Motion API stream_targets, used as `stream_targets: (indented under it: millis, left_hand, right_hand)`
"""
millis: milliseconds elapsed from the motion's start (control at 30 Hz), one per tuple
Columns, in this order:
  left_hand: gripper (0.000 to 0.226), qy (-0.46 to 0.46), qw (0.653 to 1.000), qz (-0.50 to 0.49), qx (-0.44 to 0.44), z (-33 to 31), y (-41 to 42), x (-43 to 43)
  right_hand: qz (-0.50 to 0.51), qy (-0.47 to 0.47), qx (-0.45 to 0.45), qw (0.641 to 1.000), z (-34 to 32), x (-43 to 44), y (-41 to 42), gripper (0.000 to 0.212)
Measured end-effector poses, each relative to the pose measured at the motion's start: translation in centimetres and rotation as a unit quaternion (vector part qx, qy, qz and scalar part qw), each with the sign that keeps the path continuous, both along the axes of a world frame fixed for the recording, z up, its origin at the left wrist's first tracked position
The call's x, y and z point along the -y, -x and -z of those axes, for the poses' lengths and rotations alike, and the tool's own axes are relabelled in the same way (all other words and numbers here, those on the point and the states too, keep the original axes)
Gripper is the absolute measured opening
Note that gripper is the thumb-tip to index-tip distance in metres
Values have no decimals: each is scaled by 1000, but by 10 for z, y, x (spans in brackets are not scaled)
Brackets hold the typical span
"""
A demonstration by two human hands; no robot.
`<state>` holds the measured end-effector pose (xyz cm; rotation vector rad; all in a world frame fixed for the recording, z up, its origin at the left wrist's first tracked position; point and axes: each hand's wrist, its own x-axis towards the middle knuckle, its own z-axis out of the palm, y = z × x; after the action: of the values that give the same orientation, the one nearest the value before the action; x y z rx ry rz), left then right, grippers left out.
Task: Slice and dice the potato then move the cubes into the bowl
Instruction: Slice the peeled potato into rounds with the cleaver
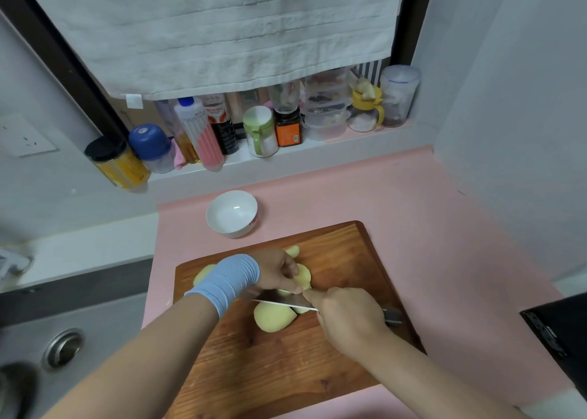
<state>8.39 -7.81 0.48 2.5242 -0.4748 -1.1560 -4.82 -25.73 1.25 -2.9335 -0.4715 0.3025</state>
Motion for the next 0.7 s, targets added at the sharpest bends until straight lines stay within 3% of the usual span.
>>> stream_targets:
  millis: [267,367,433,500,567,633,700]
  left_hand:
    - [59,3,997,11,78,13,-12,3]
    - [33,57,987,-59,140,1,-13,-7]
    - [13,153,944,-164,241,-3,-3,-23]
    - [8,239,848,-235,410,-6,21,-42]
    - [7,247,769,-248,535,-2,51,-58]
    - [9,248,765,-234,547,11,76,-67]
    - [10,255,808,-196,493,34,93,-70]
  right_hand:
    - [0,7,-6,1000,4,2,-3,51]
    - [21,-19,-27,999,4,5,-4,50]
    - [46,-60,-46,996,3,6,-3,38]
    - [81,-97,-65,990,0,5,-3,24]
    - [111,-117,-75,984,-2,3,-3,21]
    - [132,-140,-89,977,-4,0,-2,21]
    - [136,-153,-97,974,-8,-5,1,20]
